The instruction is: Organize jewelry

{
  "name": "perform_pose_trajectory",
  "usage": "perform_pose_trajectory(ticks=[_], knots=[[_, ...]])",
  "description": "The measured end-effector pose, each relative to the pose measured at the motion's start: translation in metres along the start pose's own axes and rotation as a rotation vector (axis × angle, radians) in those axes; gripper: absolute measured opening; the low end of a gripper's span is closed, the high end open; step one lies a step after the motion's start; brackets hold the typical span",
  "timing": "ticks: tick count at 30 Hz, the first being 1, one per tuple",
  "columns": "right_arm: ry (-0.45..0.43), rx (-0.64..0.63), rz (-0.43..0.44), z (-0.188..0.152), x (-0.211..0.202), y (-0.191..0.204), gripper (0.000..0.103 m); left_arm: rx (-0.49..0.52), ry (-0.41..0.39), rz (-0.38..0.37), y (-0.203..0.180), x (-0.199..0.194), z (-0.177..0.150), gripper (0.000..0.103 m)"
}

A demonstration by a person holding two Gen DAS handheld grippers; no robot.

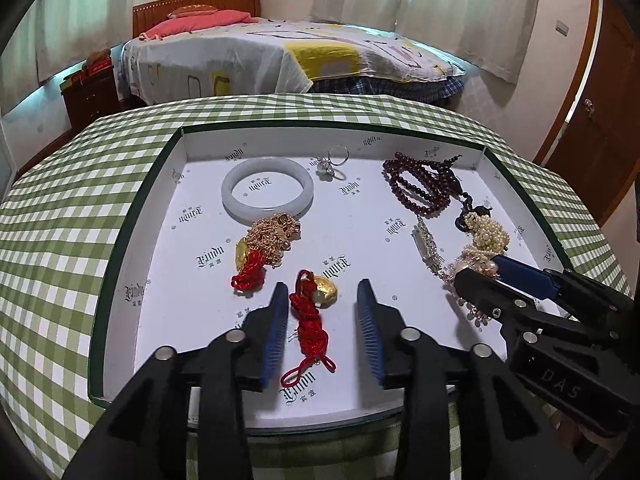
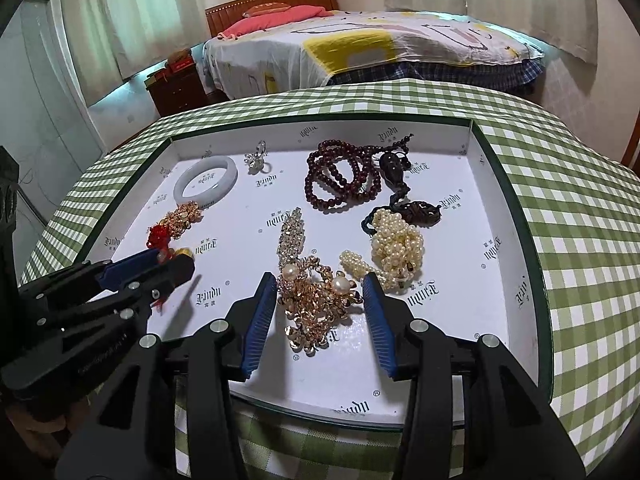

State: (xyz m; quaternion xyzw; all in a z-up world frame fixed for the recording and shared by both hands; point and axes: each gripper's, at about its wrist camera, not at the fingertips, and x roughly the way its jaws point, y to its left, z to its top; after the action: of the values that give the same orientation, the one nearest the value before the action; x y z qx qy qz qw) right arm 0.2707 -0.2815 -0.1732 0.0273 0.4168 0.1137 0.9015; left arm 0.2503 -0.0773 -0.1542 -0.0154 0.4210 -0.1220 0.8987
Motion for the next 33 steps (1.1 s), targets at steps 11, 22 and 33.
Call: perform_pose_trajectory(ticks=[11, 22, 33], knots=[[-0.022, -0.001, -0.009, 0.001, -0.01, 0.001, 0.062, 0.002, -0.011, 0.006, 0.001, -0.006, -0.004, 0.055], [-0.066, 0.006, -0.028, 0.001, -0.038, 0.006, 0.076, 0.001, -0.09, 0.054, 0.003, -0.036, -0.008, 0.075], [-0.121, -0.002, -0.066, -0.011, -0.087, 0.018, 0.086, 0.049, -0.164, 0.092, -0.006, -0.087, -0.018, 0.081]])
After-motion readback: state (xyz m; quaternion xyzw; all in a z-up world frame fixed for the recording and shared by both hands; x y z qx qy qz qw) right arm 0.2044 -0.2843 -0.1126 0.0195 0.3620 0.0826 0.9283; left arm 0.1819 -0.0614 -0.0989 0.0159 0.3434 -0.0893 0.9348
